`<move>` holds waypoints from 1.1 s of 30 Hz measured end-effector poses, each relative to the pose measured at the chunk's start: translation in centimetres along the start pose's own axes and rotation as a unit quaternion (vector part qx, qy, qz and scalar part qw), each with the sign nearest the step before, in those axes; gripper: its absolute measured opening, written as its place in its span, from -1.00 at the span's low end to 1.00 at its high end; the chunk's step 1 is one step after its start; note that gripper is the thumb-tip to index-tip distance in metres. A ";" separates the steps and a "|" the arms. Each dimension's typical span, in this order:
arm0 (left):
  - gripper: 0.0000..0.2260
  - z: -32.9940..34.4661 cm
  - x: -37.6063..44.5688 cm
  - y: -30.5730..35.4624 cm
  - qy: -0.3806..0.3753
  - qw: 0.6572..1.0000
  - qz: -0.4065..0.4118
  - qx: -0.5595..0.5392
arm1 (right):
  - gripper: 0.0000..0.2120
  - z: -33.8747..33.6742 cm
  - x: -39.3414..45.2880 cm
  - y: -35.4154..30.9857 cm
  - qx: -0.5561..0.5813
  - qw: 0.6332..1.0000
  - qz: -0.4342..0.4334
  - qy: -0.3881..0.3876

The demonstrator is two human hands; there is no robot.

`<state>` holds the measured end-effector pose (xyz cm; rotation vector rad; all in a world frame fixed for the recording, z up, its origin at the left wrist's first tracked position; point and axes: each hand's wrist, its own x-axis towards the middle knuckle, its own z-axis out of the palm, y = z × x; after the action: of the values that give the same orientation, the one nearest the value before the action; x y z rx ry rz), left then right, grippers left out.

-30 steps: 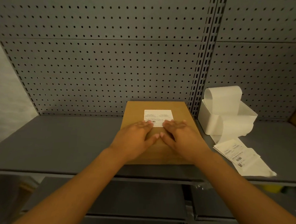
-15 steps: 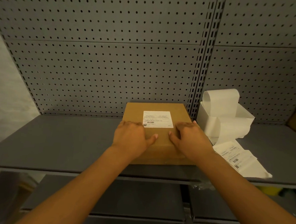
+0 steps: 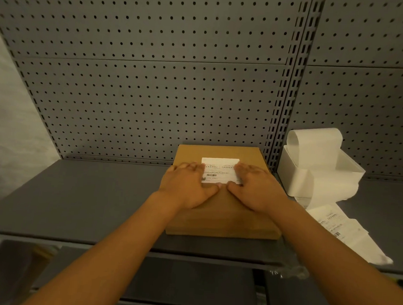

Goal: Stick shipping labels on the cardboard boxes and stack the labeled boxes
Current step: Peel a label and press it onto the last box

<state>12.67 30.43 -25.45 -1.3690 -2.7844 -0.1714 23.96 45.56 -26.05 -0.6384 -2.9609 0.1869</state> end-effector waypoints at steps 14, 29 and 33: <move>-0.28 0.3 2.0 -2.0 -0.017 0.996 -0.063 -0.062 | -0.22 0.1 1.0 0.9 0.039 0.998 0.048 0.013; -0.56 0.4 -1.4 -3.0 -0.026 0.794 -0.240 -0.557 | -0.35 0.1 -1.7 3.6 0.375 0.897 0.232 -0.015; -0.56 0.7 -1.7 -2.9 -0.008 0.764 -0.250 -0.594 | -0.40 0.6 -2.1 3.5 0.423 0.871 0.250 -0.002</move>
<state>11.44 27.40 -26.51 -0.4719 -2.9186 -2.2033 27.24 47.78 -27.35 -1.1814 -2.2528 1.4011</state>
